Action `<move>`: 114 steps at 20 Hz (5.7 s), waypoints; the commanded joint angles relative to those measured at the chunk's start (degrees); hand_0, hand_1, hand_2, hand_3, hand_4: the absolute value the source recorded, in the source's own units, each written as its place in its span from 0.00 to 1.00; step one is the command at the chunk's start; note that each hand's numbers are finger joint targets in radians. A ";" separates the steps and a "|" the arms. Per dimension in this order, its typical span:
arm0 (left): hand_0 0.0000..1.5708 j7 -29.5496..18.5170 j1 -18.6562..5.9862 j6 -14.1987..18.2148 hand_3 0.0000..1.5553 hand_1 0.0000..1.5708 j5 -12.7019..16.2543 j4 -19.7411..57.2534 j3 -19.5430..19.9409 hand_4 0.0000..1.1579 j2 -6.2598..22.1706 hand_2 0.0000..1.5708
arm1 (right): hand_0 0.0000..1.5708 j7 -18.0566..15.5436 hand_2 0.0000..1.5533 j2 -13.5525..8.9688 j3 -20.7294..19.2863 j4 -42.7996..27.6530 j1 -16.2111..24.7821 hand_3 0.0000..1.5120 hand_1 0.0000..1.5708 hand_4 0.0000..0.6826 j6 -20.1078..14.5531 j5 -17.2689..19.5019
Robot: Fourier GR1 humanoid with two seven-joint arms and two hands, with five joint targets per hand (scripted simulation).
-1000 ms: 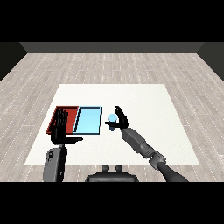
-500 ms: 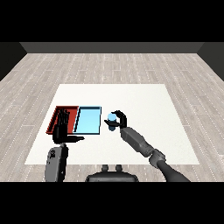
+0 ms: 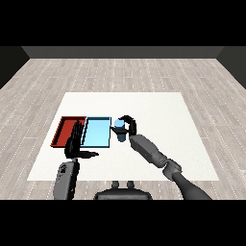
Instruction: Pick the blue can and put it in the blue box
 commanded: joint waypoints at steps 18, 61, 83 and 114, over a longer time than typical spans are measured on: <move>0.00 5.86 -5.33 6.49 0.00 0.00 -1.28 6.88 -14.44 0.00 -2.94 0.00 | 0.91 16.98 0.93 -24.73 2.57 -43.61 15.22 0.93 0.91 0.90 -7.28 18.04; 0.00 -1.03 -19.46 17.31 0.00 0.00 13.64 31.09 -26.74 0.00 -2.94 0.00 | 0.93 31.70 0.94 -0.57 -17.29 -50.29 23.77 0.93 0.93 0.89 13.65 56.91; 0.00 0.16 -28.42 32.82 0.00 0.00 24.23 35.72 -35.25 0.52 -2.91 0.07 | 0.94 21.39 0.94 0.56 -7.14 -46.90 24.08 0.92 0.94 0.89 4.64 39.67; 1.00 -17.87 -25.16 30.58 0.98 1.00 30.05 39.46 -35.39 0.98 -2.73 1.00 | 0.00 24.84 0.00 -0.27 -17.79 -54.63 29.35 0.00 0.00 0.00 16.19 42.67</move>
